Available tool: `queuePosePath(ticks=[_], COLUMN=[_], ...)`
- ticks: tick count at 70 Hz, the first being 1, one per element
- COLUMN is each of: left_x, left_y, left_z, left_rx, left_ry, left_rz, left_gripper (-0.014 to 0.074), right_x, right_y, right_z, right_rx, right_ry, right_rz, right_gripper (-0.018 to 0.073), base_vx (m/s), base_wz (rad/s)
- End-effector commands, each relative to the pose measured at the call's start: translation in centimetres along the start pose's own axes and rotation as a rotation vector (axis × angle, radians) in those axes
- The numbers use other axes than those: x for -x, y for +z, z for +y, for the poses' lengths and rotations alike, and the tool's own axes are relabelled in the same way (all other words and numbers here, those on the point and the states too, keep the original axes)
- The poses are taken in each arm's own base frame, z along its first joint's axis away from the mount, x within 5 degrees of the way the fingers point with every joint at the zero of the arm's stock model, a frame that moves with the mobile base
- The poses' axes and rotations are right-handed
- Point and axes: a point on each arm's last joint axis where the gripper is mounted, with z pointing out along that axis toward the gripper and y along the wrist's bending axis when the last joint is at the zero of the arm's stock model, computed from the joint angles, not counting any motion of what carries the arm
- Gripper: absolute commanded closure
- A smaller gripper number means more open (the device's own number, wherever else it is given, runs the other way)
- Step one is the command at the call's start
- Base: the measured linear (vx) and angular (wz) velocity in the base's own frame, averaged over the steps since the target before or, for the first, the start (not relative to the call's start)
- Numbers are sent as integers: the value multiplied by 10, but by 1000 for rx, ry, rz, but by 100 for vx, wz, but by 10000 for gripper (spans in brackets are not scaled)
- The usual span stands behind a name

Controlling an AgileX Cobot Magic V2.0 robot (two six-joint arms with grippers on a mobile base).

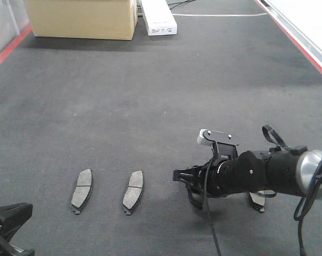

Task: Move and align brake pads A on conveyor
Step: 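Swing the right gripper inward and lower its pad onto the belt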

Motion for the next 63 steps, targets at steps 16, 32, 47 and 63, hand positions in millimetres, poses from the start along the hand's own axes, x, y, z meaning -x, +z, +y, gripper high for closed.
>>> queuePosePath(ticks=[16, 32, 47, 63], left_x=[11, 11, 11, 11], left_y=[-4, -4, -4, -4], left_z=[-3, -3, -3, -3], left_rx=[-28, -28, -28, -27], left_ry=[6, 6, 6, 6], left_rz=[-69, -69, -69, -68], left_gripper=[603, 603, 603, 603], right_x=[19, 22, 21, 25], right_y=[-9, -10, -14, -49], right_z=[8, 8, 9, 16], right_rx=[37, 44, 45, 65], right_ry=[1, 24, 17, -82], right_rz=[-118, -147, -125, -137], right_gripper=[331, 209, 179, 241], base_vx=[0, 0, 0, 0], base_wz=[0, 0, 0, 0])
